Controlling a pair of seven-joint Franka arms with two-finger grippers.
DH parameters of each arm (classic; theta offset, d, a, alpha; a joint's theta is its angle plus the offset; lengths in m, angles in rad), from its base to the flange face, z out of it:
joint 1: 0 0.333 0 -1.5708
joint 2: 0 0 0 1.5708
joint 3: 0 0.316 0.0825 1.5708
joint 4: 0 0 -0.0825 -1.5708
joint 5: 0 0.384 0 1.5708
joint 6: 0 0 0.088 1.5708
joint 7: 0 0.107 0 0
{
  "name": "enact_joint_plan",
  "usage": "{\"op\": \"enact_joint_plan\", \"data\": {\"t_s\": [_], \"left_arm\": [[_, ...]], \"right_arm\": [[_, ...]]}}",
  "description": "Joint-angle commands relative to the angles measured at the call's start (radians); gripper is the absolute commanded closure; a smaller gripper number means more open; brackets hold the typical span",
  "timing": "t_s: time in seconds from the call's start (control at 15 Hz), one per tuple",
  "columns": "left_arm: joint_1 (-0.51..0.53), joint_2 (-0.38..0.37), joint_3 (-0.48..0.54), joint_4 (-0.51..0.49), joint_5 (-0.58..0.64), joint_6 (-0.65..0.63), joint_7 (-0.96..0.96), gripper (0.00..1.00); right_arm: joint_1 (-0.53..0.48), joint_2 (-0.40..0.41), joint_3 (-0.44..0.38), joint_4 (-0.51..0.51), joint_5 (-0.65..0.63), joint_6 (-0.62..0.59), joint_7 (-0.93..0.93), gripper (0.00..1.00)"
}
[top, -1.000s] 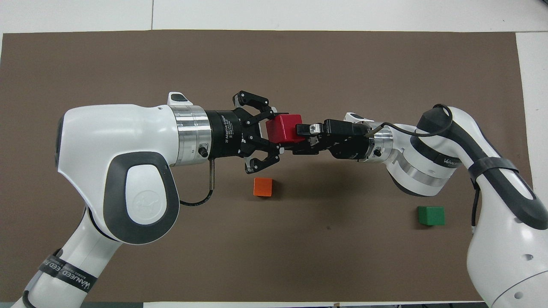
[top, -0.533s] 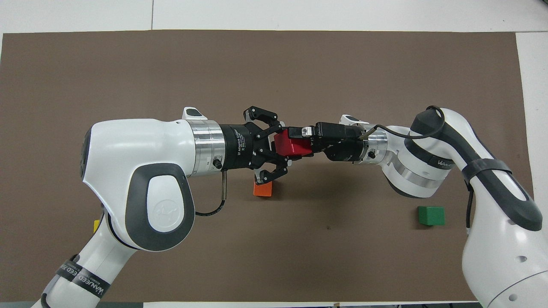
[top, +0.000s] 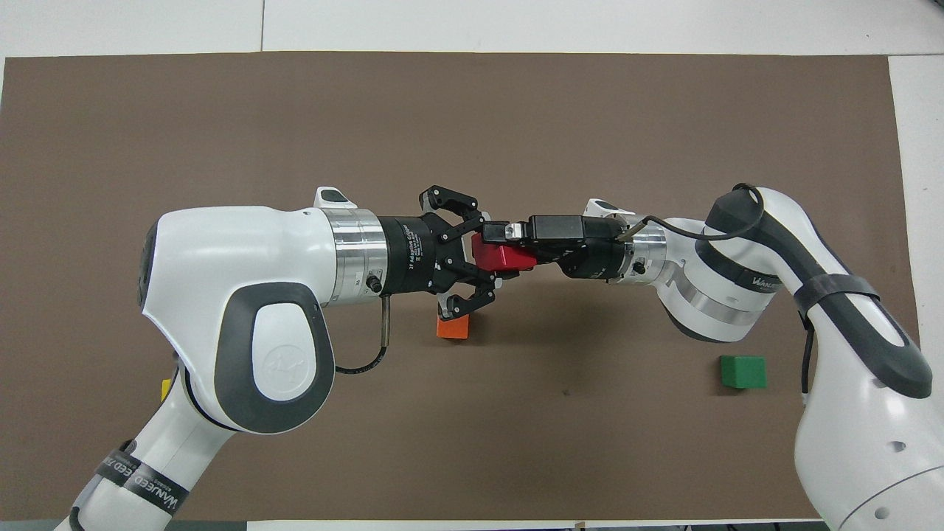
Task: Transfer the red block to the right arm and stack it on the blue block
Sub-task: 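Grasp the red block with the right gripper and open the left gripper, then carry the red block with the right gripper while the left gripper withdraws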
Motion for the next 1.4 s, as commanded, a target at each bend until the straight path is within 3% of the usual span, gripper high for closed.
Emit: {"op": "enact_joint_plan", "data": {"t_s": [0.0, 0.8, 0.87, 0.93, 1.13, 1.33], "left_arm": [[0.032, -0.048, 0.009, -0.04, -0.028, -0.068, 0.01, 1.0], [0.026, -0.048, 0.01, -0.04, -0.026, -0.056, 0.039, 1.0], [0.026, -0.048, 0.012, -0.032, -0.026, -0.054, 0.021, 0.33], [0.023, -0.055, 0.014, -0.031, -0.023, -0.056, 0.015, 0.0], [0.045, -0.095, 0.018, -0.038, -0.017, -0.074, 0.018, 0.0], [0.137, -0.126, 0.018, -0.046, 0.003, -0.129, 0.021, 0.0]], "right_arm": [[0.025, -0.025, 0.003, -0.027, 0.061, 0.024, 0.008, 1.0], [0.056, -0.023, 0.003, -0.02, 0.104, 0.081, 0.014, 1.0], [0.056, -0.023, 0.003, -0.02, 0.104, 0.081, 0.014, 1.0], [0.056, -0.023, 0.005, -0.02, 0.104, 0.084, 0.014, 1.0], [0.056, -0.021, 0.003, -0.017, 0.104, 0.087, 0.016, 1.0], [0.055, -0.023, 0.003, -0.016, 0.104, 0.086, 0.022, 1.0]]}}
